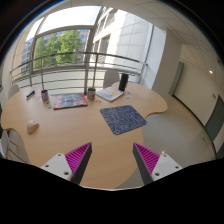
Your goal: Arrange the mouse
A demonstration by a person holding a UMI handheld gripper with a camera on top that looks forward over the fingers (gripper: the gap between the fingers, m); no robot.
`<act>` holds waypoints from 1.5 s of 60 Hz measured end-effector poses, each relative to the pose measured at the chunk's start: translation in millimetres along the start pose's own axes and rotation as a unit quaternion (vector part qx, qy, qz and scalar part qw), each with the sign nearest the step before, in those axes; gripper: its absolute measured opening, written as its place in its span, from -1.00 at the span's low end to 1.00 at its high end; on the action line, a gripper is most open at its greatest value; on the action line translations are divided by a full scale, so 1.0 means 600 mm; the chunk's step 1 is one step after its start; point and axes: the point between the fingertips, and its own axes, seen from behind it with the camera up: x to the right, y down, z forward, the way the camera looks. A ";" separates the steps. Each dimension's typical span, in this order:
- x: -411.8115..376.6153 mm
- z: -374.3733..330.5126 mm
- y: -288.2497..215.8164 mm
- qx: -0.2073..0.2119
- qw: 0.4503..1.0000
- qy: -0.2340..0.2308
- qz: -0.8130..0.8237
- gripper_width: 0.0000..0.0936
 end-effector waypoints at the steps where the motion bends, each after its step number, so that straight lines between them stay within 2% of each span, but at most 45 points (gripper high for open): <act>1: -0.001 0.002 0.002 0.000 1.000 0.002 0.001 0.81; 10: -0.016 -0.015 0.030 -0.011 1.000 0.019 0.002 0.81; 18: -0.121 -0.060 0.101 -0.029 0.999 0.023 0.019 0.81; 24: -0.218 -0.078 0.142 -0.036 0.999 0.005 0.027 0.82; 32: -0.375 -0.081 0.162 -0.037 0.998 -0.050 0.015 0.82; 43: -0.589 -0.022 0.145 -0.021 0.991 -0.133 -0.011 0.82; 53: -0.751 0.080 0.096 -0.005 0.982 -0.188 -0.030 0.82; 63: -0.859 0.197 0.040 -0.004 0.979 -0.203 -0.031 0.82; 73: -0.910 0.274 0.025 -0.032 0.978 -0.204 -0.025 0.83; 79: -0.933 0.295 0.007 -0.024 0.975 -0.216 -0.039 0.72; 81: -0.938 0.300 0.005 -0.022 0.975 -0.218 -0.048 0.64; 87: -0.947 0.316 -0.007 -0.005 0.974 -0.217 -0.071 0.20; 90: -0.951 0.314 -0.010 -0.004 0.971 -0.227 -0.071 0.17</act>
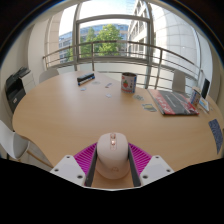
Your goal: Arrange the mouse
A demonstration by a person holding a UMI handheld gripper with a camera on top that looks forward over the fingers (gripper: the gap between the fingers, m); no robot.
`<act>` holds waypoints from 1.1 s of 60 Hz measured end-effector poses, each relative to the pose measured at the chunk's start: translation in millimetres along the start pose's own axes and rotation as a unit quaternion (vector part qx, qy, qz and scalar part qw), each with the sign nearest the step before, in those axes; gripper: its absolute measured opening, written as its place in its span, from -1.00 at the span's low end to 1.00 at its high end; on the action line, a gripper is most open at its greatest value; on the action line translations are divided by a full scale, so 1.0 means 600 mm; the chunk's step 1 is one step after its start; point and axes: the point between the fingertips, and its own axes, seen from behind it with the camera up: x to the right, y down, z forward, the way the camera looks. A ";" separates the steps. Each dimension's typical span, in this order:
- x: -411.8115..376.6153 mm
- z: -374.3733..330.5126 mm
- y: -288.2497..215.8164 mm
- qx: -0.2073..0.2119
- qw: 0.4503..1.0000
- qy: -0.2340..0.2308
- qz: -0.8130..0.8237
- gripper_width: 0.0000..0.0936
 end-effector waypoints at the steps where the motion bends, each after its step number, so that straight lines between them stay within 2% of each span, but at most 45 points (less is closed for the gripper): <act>1: -0.001 0.001 -0.001 0.001 1.000 -0.001 -0.003 0.15; 12: -0.004 -0.003 -0.006 0.012 0.999 -0.021 -0.038 -0.12; 17: -0.006 -0.025 -0.022 0.028 0.998 -0.031 -0.040 -0.15; 27: -0.013 -0.171 -0.135 0.110 0.991 -0.072 -0.034 -0.15; 35: 0.039 -0.324 -0.245 0.180 0.979 -0.094 -0.022 -0.15; 45: 0.218 -0.463 -0.355 0.245 0.967 -0.075 -0.007 -0.15; 51: 0.382 -0.499 -0.364 0.265 0.963 -0.040 0.005 -0.15; 52: 0.402 -0.505 -0.387 0.265 0.964 -0.033 0.007 -0.15; 58: 0.577 -0.486 -0.383 0.258 0.966 0.014 0.009 -0.15; 60: 0.648 -0.467 -0.339 0.254 0.967 0.027 0.011 -0.15; 64: 0.755 -0.431 -0.328 0.228 0.972 0.051 0.023 -0.15; 66: 0.821 -0.391 -0.288 0.215 0.974 0.062 0.026 -0.15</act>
